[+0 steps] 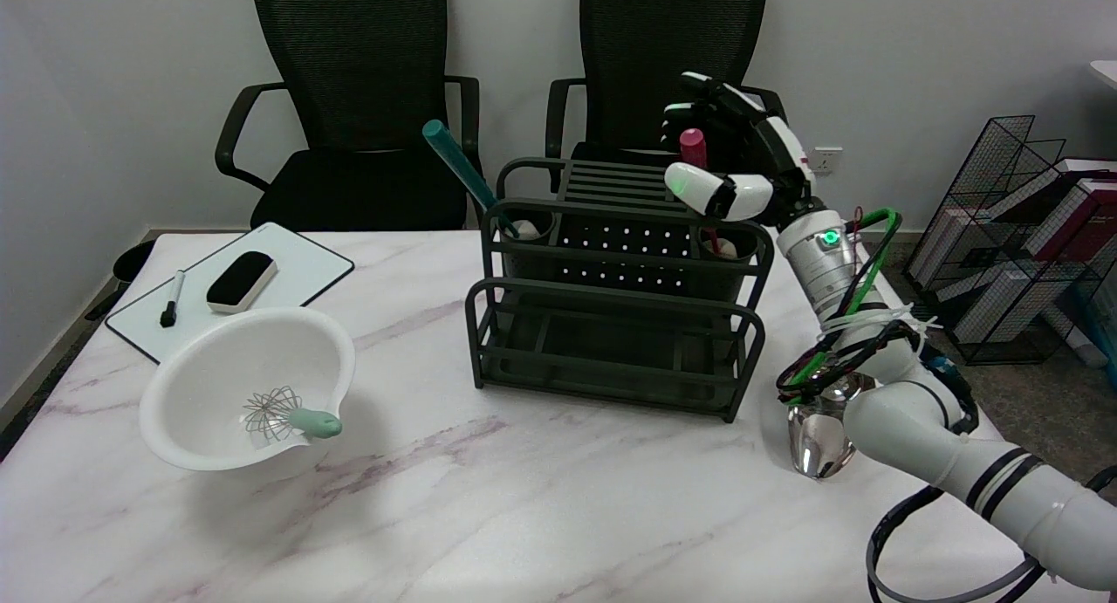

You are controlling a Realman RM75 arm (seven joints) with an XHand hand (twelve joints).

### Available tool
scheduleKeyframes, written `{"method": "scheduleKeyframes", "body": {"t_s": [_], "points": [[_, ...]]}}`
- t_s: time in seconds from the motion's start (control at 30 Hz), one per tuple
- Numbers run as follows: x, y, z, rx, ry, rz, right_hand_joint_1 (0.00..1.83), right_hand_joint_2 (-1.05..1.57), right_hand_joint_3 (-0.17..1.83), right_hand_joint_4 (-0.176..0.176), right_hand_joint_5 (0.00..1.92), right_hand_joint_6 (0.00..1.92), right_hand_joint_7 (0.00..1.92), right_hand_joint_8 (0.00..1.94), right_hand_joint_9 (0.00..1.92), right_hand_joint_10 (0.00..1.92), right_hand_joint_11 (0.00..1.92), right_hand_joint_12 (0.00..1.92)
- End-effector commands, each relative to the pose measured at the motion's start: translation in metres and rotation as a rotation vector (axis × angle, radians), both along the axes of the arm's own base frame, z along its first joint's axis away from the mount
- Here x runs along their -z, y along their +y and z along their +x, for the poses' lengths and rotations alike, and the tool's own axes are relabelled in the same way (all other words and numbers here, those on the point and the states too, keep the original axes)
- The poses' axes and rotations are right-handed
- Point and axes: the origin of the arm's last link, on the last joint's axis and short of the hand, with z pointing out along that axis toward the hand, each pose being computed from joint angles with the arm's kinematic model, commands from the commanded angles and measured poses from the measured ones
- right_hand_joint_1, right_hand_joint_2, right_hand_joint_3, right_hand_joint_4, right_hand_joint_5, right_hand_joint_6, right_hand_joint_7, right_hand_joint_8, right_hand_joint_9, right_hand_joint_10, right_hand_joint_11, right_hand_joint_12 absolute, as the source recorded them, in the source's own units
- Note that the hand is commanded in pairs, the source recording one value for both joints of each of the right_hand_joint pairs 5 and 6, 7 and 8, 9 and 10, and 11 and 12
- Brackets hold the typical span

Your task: Pick up the pink sponge bottle brush.

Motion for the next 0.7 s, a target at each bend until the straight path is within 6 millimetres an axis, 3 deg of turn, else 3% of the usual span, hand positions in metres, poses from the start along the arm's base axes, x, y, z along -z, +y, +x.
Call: {"method": "scheduleKeyframes", "body": {"t_s": [0.03,0.43,0.7], "points": [[0.01,-0.0124,-0.008,0.056,0.01,0.038,1.14,0.02,1.09,0.0,0.39,0.39,0.63,0.63,0.62,0.62,0.62,0.62],[0.0108,-0.0137,-0.0152,0.066,-0.037,0.059,1.15,0.07,1.06,0.0,0.39,0.39,0.67,0.67,0.61,0.61,0.62,0.62],[0.0078,-0.0123,-0.0135,0.047,-0.037,0.048,1.17,0.17,1.01,0.0,0.39,0.39,0.81,0.81,0.73,0.73,0.75,0.75]]}}
